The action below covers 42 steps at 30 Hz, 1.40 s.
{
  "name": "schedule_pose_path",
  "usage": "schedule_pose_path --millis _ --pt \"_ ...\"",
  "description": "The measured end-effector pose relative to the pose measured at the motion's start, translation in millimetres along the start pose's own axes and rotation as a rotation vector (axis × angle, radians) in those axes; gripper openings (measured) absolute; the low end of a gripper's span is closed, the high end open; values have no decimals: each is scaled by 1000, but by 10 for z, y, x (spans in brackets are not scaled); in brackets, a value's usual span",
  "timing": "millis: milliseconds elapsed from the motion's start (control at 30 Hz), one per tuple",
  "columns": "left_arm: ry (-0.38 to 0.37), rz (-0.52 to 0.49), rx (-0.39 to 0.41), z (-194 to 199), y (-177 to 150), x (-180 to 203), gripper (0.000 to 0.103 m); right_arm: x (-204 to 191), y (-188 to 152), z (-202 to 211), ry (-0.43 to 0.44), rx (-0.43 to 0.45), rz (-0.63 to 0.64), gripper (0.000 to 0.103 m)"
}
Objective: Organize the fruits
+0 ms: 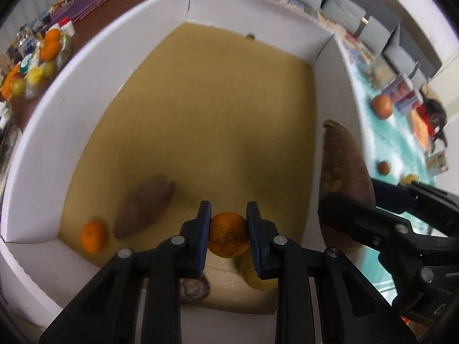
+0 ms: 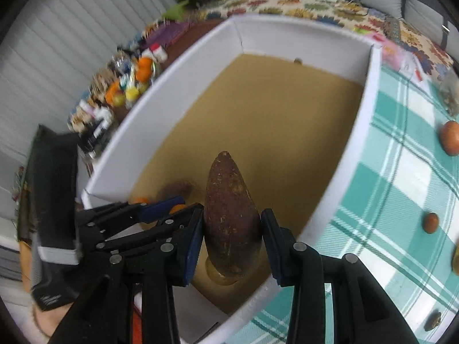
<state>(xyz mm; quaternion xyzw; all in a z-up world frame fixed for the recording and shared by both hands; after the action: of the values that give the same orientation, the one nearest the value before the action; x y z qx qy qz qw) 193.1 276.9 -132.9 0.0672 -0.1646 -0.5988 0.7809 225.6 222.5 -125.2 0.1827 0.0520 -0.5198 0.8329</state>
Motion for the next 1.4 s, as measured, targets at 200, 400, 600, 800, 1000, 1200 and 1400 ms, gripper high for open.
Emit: schedule_pose_path --millis 200,400,600,800,1000,1200,1400 --pt "59 -2 3 -7 -86 -104 48 110 -61 -214 -14 -31 9 42" --pt "90 23 86 283 -38 -144 74 166 106 185 25 96 -35 60" --pt "-2 30 269 908 98 273 78 473 93 1130 -13 327 -56 76" --pt "-154 -78 343 1169 -61 1205 80 1128 -454 1731 -180 455 -58 85" --pt "-234 -280 308 855 -616 2273 80 1960 -1336 1864 -340 490 -128 85" --pt "-182 -396 243 64 -1197 2867 80 2705 -2283 1752 -483 479 -228 85" --pt "-142 -409 185 -415 -1449 2958 80 2991 -2907 1490 -482 484 -361 85"
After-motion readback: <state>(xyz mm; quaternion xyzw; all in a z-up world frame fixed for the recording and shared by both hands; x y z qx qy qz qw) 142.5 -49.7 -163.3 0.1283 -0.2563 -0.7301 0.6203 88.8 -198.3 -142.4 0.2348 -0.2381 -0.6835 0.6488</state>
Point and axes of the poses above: each gripper's, at about its wrist camera, not at the fingertips, and z roughly against the way its jaws point, x to its right, y to its top, the point moved 8 cm from there along -z, roughly the way its jaws point, and after that the axes turned 2 degrees about -z, right-handed, at the moved point
